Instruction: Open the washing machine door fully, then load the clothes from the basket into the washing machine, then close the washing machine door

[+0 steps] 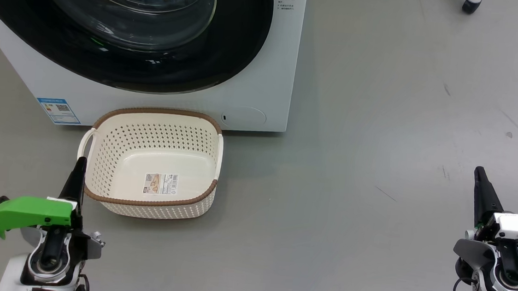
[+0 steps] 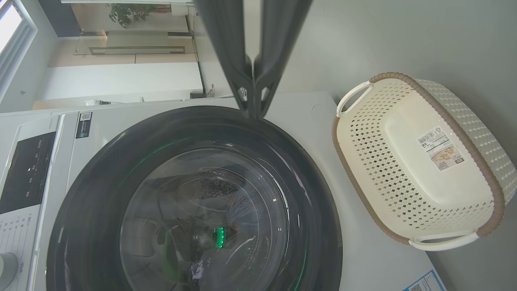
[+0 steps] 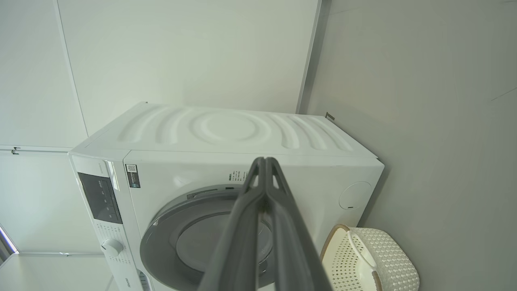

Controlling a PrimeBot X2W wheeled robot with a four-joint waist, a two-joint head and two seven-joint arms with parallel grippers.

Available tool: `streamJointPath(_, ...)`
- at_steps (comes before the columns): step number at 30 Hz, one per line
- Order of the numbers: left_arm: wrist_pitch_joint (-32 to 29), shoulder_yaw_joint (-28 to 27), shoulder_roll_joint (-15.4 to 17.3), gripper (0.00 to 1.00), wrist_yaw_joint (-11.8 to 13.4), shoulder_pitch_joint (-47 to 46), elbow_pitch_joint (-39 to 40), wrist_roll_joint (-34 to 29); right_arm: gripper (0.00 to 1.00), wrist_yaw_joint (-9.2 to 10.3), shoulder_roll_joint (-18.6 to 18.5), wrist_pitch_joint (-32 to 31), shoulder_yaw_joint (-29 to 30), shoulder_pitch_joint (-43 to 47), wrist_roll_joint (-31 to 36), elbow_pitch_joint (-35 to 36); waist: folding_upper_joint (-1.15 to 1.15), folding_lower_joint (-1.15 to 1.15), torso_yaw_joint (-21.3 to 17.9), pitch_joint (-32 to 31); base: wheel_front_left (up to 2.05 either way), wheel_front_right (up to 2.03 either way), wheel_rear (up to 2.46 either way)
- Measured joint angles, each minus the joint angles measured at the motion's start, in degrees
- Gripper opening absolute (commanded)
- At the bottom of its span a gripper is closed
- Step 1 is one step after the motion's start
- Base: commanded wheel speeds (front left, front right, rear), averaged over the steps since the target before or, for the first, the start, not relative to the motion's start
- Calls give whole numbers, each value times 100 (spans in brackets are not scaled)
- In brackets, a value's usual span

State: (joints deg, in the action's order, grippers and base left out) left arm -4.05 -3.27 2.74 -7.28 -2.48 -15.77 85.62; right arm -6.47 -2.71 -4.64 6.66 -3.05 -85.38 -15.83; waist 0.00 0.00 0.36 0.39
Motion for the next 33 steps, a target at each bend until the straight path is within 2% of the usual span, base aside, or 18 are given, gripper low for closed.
streamJointPath(9,-153,-44,-8,0,0,-46,1,656,0,-22,52,-163,100,-10,-614,-1,0,0,-36,-22,0,0,0)
streamJointPath(33,-153,-49,-9,0,0,-96,3,660,0,-23,58,-163,111,-24,-631,0,0,0,-36,-22,0,0,0)
